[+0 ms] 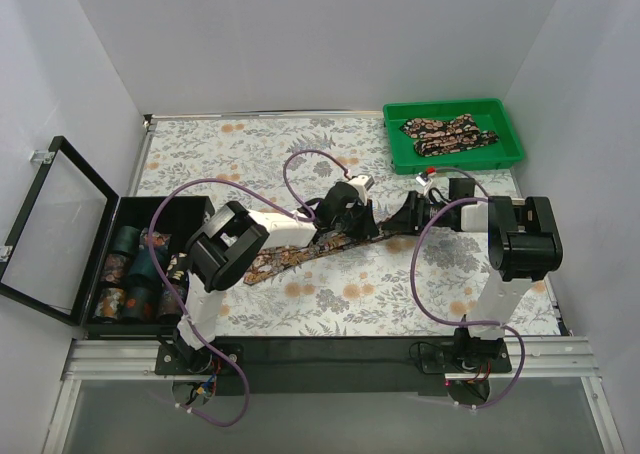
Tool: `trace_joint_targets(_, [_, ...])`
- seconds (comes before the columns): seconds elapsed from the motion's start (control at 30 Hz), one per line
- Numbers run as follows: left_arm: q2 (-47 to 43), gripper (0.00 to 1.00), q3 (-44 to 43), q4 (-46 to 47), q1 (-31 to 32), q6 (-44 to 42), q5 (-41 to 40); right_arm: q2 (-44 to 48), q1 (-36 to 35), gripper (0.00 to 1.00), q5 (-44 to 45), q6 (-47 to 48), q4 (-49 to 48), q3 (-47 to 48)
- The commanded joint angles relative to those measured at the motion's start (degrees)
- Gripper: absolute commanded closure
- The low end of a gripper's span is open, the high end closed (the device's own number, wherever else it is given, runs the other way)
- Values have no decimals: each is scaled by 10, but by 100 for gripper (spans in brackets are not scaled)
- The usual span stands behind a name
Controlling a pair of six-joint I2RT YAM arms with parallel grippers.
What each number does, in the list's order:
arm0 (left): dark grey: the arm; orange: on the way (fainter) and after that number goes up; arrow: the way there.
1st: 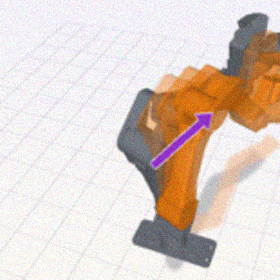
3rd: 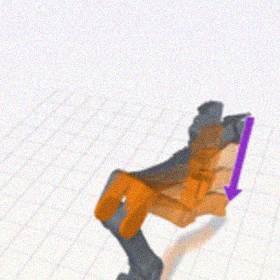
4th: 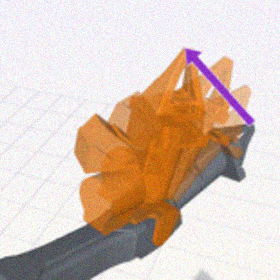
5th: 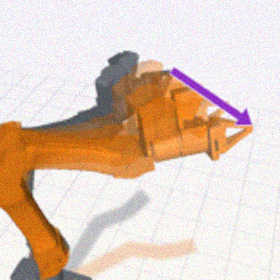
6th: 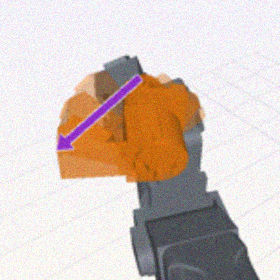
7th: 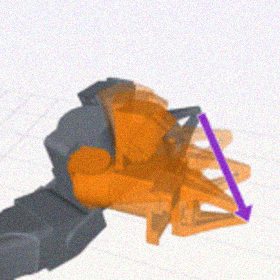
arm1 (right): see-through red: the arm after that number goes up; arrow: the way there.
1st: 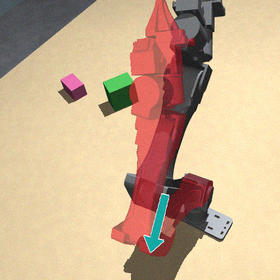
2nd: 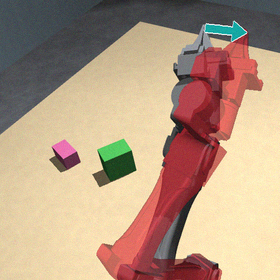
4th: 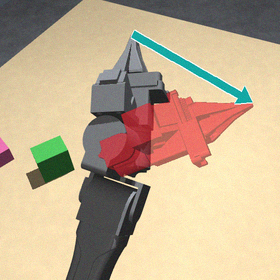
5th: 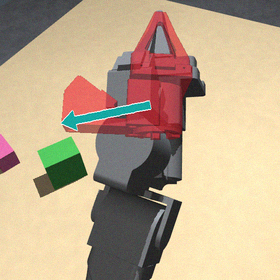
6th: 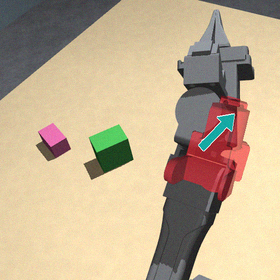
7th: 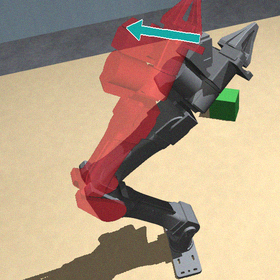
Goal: Roll the ties
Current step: Roll the tie
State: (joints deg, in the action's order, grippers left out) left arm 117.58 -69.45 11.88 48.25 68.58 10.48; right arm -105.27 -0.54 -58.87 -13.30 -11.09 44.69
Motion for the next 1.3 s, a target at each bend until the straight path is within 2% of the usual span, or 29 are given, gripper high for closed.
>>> trace_joint_targets(0.0, [9, 87, 15, -5, -3, 6, 8, -40, -16, 38, 74, 29, 35, -8])
trace_joint_targets(0.03, [9, 87, 16, -4, -3, 9, 13, -41, -17, 40, 75, 28, 34, -5])
trace_joint_targets(0.3, [-22, 85, 42, 5, -3, 31, 17, -19, -18, 81, 111, 30, 43, 23])
trace_joint_targets(0.33, [-29, 83, 42, 1, -4, 32, 16, -13, -19, 84, 116, 34, 48, 26])
trace_joint_targets(0.37, [-38, 75, 43, -10, -8, 32, 13, -4, -19, 88, 136, 48, 73, 30])
trace_joint_targets(0.47, [-83, 60, 44, -50, -23, 31, 17, 22, -18, 94, 188, 82, 133, 49])
trace_joint_targets(0.6, [-159, 33, 50, -128, -52, -15, -8, 55, -19, 98, 263, 107, 205, 80])
trace_joint_targets(0.67, [-202, 28, 56, -179, -68, -46, -29, 74, -25, 99, 310, 116, 238, 97])
trace_joint_targets(0.77, [-239, 27, 70, -229, -91, -99, -63, 81, -38, 99, 365, 130, 290, 131])
trace_joint_targets(0.97, [-247, 24, 114, -239, -106, -170, -128, 85, -56, 99, 443, 171, 356, 179])
trace_joint_targets(1.1, [-220, 24, 108, -256, -107, -197, -125, 78, -62, 99, 456, 180, 380, 205])
trace_joint_targets(1.27, [-274, 21, 152, -260, -107, -223, -117, 73, -68, 99, 448, 180, 386, 211])
